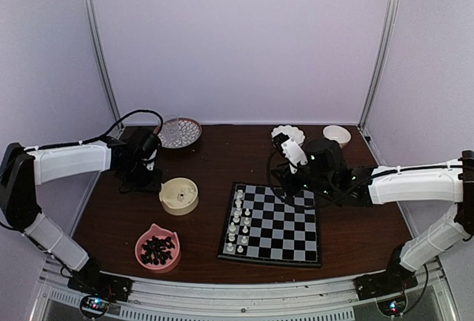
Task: Set up the chess pieces on the board
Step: Adjust the storage box at the center of the board.
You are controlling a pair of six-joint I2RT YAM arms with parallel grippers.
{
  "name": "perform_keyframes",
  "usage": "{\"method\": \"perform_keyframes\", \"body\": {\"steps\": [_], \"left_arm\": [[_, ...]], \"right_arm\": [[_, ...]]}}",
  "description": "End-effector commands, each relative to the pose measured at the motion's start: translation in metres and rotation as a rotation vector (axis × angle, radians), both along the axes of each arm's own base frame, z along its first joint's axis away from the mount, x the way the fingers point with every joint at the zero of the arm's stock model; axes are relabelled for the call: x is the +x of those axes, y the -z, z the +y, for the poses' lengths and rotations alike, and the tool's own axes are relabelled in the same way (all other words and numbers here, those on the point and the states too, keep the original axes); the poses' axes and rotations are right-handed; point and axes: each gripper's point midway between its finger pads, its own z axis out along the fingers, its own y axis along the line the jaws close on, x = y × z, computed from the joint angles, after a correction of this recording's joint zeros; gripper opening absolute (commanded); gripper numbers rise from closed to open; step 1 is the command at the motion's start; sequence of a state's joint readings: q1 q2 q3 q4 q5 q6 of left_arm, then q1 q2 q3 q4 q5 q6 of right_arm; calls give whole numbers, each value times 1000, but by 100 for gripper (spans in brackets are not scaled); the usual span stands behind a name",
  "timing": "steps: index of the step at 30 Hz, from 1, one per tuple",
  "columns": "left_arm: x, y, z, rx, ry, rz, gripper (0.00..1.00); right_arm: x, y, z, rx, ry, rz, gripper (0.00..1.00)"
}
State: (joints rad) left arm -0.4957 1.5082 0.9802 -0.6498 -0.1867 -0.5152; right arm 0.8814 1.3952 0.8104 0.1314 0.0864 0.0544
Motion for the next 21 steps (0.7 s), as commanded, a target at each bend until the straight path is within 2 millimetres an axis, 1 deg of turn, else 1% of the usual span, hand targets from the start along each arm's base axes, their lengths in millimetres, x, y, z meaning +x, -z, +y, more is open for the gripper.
{"method": "perform_keyframes", "body": {"steps": [1,3,5,7,9,13,21], "left_arm": [[-8,-25,-7,-55,2,-34,48],[-13,-28,-16,-108,-16,-19,47],[-16,-33,-33,-123,20,-24,46],[-17,-40,-48,-83,64,-41,45],[-13,-48,-60,-44,103,-51,43],[-1,-35,-74,1,156,-12,40],[26,-6,-72,175,178,33,42]], "right_arm": [[-2,-1,3,3,-10,-13,24],[-1,-1,3,1,-9,-12,24],[-1,0,4,-3,-7,-12,24],[0,1,4,-3,-7,-10,24],[0,1,4,-4,-9,-9,24],[-1,0,4,-2,-10,-9,24],[-3,-2,3,1,-11,-14,24]]}}
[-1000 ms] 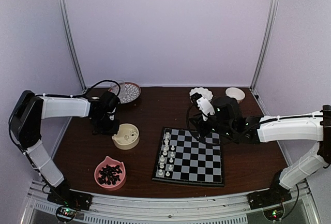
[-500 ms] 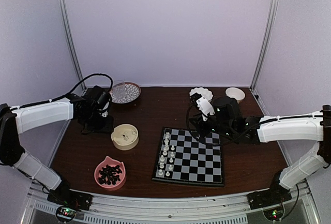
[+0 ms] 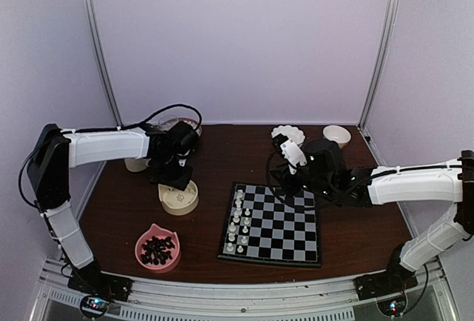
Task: Set up the chess pieces on the board
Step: Pick up the rook from the storage box.
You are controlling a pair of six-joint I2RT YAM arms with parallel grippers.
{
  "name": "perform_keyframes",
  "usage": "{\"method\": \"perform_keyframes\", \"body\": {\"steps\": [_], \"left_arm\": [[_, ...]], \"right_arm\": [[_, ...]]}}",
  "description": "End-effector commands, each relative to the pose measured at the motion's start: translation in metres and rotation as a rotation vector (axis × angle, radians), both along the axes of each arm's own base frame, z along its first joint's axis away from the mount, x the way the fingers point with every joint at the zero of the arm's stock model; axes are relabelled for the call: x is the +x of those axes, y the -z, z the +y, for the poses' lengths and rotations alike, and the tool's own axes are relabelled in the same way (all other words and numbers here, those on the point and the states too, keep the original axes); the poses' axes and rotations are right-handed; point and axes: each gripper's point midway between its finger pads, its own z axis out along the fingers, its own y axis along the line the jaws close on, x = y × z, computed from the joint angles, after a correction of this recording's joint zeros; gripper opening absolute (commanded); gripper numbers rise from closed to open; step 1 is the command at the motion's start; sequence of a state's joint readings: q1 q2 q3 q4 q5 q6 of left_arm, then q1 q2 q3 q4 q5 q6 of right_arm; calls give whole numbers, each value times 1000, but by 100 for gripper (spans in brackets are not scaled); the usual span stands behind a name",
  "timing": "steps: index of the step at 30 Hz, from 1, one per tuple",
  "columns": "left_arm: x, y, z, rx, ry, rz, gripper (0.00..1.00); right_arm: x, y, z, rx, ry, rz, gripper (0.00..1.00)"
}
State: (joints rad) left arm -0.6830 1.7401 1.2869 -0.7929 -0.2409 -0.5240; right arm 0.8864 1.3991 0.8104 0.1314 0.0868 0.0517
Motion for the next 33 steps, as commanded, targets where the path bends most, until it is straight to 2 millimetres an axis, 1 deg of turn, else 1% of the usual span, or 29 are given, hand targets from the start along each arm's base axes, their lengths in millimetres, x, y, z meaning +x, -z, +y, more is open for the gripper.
{"method": "perform_keyframes", "body": {"steps": [1,6,13,18,25,29,33], "left_arm": [[16,7,8,108,21,-3,42],[30,17,13,174,33,-35,42],[36,26,21,222,44,-61,43],[36,42,23,174,44,0,43],[33,65,36,186,35,63,42],[28,77,41,168,29,110,39],[22,84,42,152,31,142,36]], "right_arm": [[-1,-3,2,6,-4,-15,24],[-1,-4,2,6,-4,-17,24],[-2,-1,4,2,-10,-12,24],[-1,0,4,-2,-7,-11,24],[-1,2,4,-4,-8,-8,24],[0,3,5,-6,-8,-6,24],[0,4,5,-9,-8,-8,24]]}}
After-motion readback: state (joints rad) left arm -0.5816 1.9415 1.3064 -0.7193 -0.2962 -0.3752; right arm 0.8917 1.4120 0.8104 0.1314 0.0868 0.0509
